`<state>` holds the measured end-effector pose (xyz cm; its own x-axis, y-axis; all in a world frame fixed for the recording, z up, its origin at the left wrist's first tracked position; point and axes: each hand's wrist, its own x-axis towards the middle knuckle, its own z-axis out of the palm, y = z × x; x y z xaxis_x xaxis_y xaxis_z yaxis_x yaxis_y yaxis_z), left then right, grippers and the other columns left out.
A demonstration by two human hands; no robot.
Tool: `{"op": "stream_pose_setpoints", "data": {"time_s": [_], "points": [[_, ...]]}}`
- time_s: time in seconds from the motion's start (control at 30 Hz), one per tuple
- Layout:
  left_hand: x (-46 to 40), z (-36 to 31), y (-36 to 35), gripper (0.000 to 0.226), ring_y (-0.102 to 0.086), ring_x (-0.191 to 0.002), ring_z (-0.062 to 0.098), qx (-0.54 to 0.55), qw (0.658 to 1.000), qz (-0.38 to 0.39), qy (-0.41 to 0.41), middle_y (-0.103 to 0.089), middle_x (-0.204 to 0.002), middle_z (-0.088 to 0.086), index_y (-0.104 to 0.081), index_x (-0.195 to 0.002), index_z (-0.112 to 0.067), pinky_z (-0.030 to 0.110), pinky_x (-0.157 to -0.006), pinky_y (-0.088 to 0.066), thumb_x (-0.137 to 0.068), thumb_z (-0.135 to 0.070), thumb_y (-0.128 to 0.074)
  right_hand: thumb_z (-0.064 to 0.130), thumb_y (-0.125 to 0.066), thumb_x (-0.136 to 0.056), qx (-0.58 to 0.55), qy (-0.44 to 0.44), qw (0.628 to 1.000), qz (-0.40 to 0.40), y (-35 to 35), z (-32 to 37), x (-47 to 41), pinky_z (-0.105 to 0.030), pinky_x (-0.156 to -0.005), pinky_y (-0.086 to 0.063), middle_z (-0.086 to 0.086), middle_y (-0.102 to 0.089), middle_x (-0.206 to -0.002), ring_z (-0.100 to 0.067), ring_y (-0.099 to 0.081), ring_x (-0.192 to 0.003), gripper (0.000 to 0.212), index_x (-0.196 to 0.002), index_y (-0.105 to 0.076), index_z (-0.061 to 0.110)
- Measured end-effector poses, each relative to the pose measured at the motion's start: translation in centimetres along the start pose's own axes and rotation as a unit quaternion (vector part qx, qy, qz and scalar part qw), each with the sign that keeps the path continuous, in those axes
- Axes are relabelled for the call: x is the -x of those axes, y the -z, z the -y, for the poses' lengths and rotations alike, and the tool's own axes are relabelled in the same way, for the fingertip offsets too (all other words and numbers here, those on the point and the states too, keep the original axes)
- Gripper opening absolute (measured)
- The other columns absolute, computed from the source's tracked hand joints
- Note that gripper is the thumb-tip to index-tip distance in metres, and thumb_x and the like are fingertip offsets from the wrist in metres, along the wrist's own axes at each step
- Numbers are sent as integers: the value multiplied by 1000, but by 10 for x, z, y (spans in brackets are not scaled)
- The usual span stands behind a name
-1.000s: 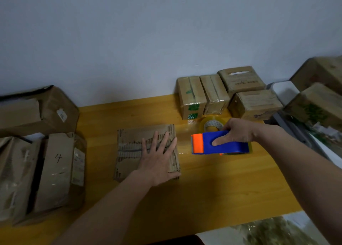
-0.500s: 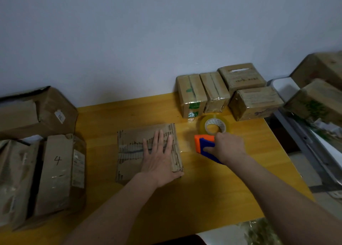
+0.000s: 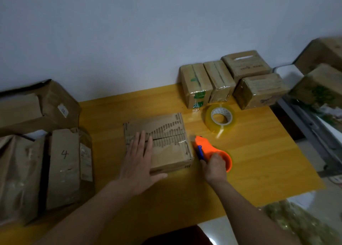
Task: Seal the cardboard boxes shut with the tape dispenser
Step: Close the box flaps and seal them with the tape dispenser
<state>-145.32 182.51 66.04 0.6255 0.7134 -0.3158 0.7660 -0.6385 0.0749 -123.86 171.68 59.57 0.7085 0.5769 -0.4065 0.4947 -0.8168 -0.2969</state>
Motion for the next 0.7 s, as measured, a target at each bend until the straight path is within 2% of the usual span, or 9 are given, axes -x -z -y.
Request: {"op": "stream_pose_setpoints", "data": {"time_s": [0.07, 0.13, 0.17, 0.23, 0.27, 0.37, 0.5, 0.63, 0.7], "points": [[8, 9, 2, 120, 52, -127, 20, 17, 1000, -1, 8, 56, -138, 4, 35, -143, -24, 45, -107, 20, -69, -89, -35, 18, -54, -94, -87, 8, 986, -142, 13, 13, 10, -39, -98, -31, -23, -52, -120, -37, -45, -115, 32, -118, -50, -4], [11, 13, 3, 106, 49, -129, 24, 50, 999, -10, 19, 57, -137, 4, 30, -143, -36, 47, -107, 13, -70, -88, -27, 6, -53, -93, -172, 111, 937, -282, 25, 40, 27, -35, -96, -32, -21, -54, -115, -36, -46, -112, 23, -114, -54, -2], [12, 14, 3, 100, 48, -130, 25, 72, 997, -17, 24, 57, -137, 3, 26, -143, -41, 47, -107, 11, -71, -86, -26, 4, -52, -93, -180, 173, 921, -298, 27, 56, 35, -34, -99, -33, -20, -53, -120, -34, -45, -116, 26, -118, -53, -1], [13, 15, 2, 91, 45, -132, 23, 116, 992, -33, 28, 56, -138, 2, 15, -146, -46, 42, -108, 9, -77, -81, -31, 9, -44, -97, -148, 234, 938, -209, 25, 88, 45, -38, -109, -32, -18, -44, -140, -31, -38, -131, 37, -133, -44, 1], [13, 16, 1, 88, 42, -135, 23, 143, 988, -42, 30, 54, -140, 1, 10, -148, -47, 39, -109, 8, -80, -77, -36, 14, -40, -99, -134, 207, 958, -146, 21, 99, 46, -41, -108, -34, -17, -40, -144, -31, -38, -133, 39, -136, -39, 4], [13, 18, 0, 98, 21, -145, 22, 288, 954, -63, 57, 42, -149, -4, 5, -150, -44, 40, -115, -2, -79, -65, -59, 22, -37, -100, -119, 110, 984, -77, 24, 111, 36, -42, -85, -42, -17, -58, -123, -37, -54, -112, 27, -121, -47, 8], [8, 26, -1, 131, -9, -147, 18, 494, 856, -79, 133, 4, -161, -9, 23, -147, -38, 42, -115, -18, -70, -38, -83, 24, -37, -102, -176, 104, 979, -5, 30, 110, 19, -38, -85, -40, -21, -62, -117, -38, -54, -110, 30, -114, -56, 3], [3, 34, -7, 118, -35, -137, 22, 584, 797, -34, 152, -29, -154, -5, 8, -151, -36, 45, -111, -34, -74, -32, -82, 30, -36, -103, -278, 81, 952, 103, 33, 104, 16, -34, -98, -41, -19, -59, -127, -32, -53, -118, 41, -122, -58, 1], [1, 40, -7, 107, -43, -130, 19, 607, 784, -8, 129, -40, -148, -5, -3, -151, -36, 43, -108, -38, -76, -30, -80, 41, -32, -103, -305, 46, 939, 151, 37, 102, 15, -38, -104, -38, -20, -56, -131, -33, -51, -122, 54, -127, -56, -1]]}}
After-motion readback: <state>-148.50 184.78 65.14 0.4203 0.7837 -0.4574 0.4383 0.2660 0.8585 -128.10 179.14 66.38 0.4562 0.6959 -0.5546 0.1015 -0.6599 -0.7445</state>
